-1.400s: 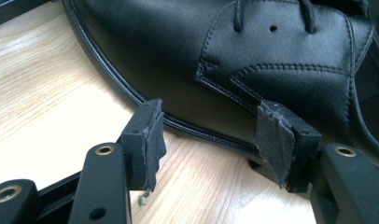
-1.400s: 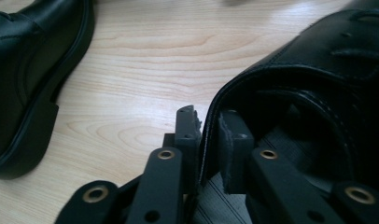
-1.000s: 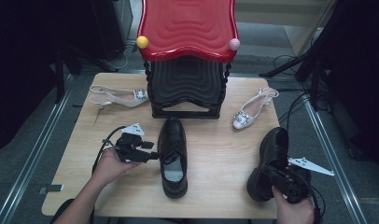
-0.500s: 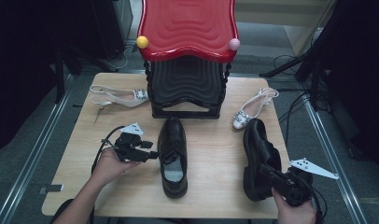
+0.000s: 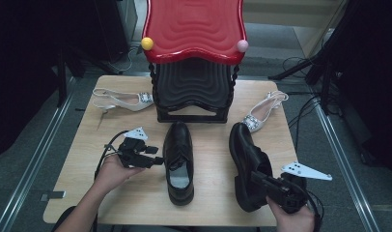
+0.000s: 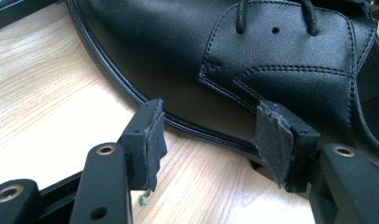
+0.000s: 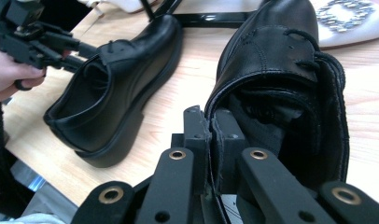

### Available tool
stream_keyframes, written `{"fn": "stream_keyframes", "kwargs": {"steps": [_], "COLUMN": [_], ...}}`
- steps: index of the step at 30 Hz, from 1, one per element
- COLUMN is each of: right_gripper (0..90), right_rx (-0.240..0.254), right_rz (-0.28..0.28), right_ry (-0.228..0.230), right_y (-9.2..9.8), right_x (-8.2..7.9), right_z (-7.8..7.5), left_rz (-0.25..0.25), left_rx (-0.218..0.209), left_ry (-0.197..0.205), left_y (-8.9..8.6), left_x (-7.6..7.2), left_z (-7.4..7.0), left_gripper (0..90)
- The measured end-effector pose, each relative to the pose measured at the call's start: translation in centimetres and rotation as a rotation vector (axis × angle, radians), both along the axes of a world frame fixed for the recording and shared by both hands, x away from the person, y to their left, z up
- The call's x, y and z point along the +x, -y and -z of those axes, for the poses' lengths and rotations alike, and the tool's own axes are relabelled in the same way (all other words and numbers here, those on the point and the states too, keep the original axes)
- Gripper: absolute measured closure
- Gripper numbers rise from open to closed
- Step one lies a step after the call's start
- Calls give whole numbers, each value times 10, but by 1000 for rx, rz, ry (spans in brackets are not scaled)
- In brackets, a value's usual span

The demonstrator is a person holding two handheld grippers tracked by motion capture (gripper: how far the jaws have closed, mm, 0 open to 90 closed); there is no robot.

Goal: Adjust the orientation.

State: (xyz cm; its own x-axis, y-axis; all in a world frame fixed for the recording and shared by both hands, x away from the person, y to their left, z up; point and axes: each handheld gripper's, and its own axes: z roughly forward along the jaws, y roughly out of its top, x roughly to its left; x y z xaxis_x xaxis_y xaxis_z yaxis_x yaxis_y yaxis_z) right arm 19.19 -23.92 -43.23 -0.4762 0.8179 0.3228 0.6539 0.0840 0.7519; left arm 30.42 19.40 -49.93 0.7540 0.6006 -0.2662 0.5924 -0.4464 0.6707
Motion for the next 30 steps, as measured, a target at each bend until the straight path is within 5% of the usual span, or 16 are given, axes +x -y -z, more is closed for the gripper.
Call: {"fn": "stream_keyframes", "kwargs": {"steps": [8, 14, 30], "right_gripper": [873, 875, 875], "right_rx": [-8, -79, -77], "right_rz": [-66, -104, -165], "right_ry": [-22, -5, -111], "right_y": [-32, -52, -80], "right_x": [19, 26, 36], "right_z": [8, 12, 29], "left_rz": [-2, 3, 10], "left_rx": [-1, 3, 7], "left_ry": [-3, -2, -2], "left_y": [-1, 0, 2], "left_x": [-1, -2, -3], "left_z": [1, 3, 4], "left_gripper": [431, 432, 431]}}
